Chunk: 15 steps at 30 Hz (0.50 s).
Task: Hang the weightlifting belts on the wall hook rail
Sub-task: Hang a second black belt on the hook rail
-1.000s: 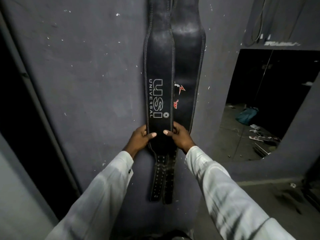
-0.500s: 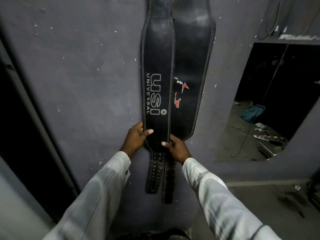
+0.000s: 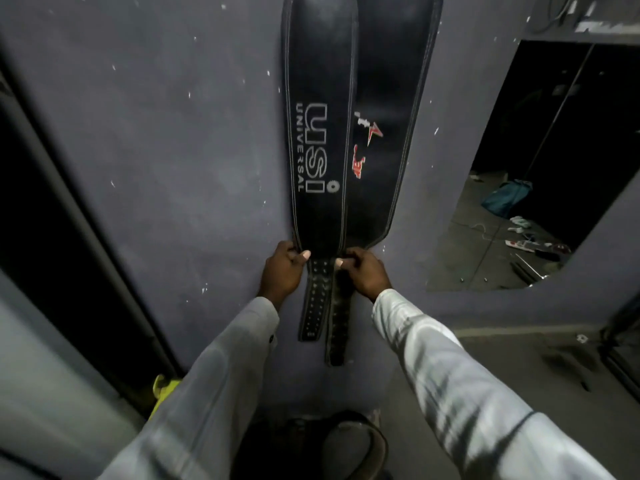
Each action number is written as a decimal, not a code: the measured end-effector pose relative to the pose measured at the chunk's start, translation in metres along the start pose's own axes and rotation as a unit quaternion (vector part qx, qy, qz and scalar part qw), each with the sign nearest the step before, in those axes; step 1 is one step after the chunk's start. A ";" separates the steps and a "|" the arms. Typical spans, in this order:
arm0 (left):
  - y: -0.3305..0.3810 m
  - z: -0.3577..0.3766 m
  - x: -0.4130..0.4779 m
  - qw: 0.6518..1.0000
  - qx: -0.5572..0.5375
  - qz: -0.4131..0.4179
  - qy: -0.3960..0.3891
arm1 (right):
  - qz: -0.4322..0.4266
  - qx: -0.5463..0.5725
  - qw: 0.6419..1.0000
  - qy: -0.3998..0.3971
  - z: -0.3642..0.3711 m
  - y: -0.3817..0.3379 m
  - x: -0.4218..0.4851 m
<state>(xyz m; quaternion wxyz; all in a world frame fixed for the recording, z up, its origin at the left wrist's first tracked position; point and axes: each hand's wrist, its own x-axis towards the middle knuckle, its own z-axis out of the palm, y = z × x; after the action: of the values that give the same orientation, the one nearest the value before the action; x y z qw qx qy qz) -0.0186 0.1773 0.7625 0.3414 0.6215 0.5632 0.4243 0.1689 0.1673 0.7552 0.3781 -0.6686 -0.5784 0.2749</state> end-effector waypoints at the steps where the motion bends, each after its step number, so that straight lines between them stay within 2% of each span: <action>1: -0.009 0.004 -0.011 0.999 -0.013 -0.030 -0.008 | 0.018 0.008 1.000 0.006 0.005 0.007 -0.009; 3: -0.028 0.012 -0.028 0.994 -0.043 -0.088 -0.047 | 0.052 0.048 0.997 0.005 0.014 0.022 -0.027; 6: -0.077 0.029 -0.061 0.971 -0.095 -0.161 -0.146 | 0.119 0.085 0.989 -0.021 0.040 0.073 -0.059; 10: -0.147 0.065 -0.133 0.939 -0.150 -0.263 -0.161 | 0.212 0.133 0.967 -0.044 0.079 0.131 -0.131; 13: -0.204 0.091 -0.183 0.896 -0.176 -0.353 -0.202 | 0.279 0.142 0.947 -0.075 0.114 0.189 -0.175; 15: -0.254 0.110 -0.215 0.875 -0.189 -0.399 -0.200 | 0.306 0.126 0.938 -0.103 0.137 0.242 -0.201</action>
<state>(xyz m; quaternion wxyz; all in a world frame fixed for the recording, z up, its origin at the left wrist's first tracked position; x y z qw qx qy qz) -0.0239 0.0039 0.4575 0.6981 0.3393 0.5922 0.2164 0.1592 -0.0150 0.4642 0.2953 -0.7283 -0.3417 0.5154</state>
